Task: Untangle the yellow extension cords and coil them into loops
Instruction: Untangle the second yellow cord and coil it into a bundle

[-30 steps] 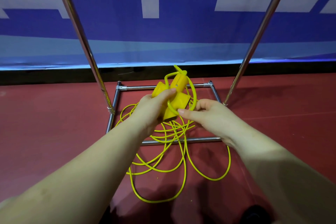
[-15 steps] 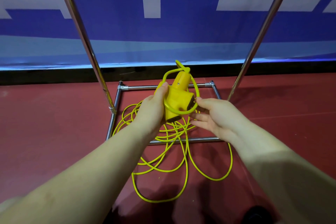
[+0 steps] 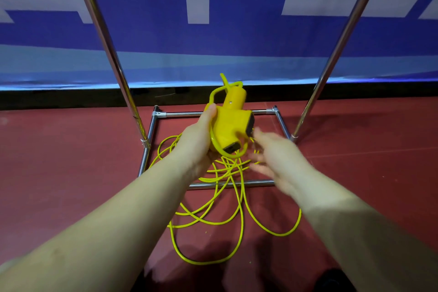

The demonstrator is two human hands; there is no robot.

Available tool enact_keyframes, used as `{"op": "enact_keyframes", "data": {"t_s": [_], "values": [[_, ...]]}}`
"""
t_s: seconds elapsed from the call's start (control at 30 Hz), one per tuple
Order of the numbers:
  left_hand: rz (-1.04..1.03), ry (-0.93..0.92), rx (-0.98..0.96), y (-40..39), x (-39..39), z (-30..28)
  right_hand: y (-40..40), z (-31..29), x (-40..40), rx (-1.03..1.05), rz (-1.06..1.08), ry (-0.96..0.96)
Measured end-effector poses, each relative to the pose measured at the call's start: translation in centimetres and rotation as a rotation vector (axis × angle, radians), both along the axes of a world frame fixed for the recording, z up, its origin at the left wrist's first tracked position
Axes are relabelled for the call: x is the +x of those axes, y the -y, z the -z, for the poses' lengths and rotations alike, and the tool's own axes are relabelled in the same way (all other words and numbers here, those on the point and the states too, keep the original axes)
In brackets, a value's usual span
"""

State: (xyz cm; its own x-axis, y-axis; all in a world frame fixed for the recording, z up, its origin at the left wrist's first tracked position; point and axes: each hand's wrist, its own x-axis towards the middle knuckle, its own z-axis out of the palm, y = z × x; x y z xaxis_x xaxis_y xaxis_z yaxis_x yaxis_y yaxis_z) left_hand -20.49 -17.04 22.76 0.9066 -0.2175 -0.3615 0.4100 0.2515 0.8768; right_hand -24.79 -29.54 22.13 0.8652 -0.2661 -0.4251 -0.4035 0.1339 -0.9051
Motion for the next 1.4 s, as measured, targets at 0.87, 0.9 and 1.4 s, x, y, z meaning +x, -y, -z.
{"op": "enact_keyframes", "data": {"t_s": [0.87,0.9,1.4], "values": [[-0.168,0.177,0.342,-3.2,2.4,0.9,3.2,-1.8,1.1,0.040,0.190,0.224],[-0.091,0.169,0.346,-3.4,2.2,0.7,3.5,-1.9,1.1,0.023,0.186,0.231],[0.016,0.034,0.419,-3.2,2.2,1.6,3.4,-2.2,0.3,-0.151,-0.091,0.299]]}}
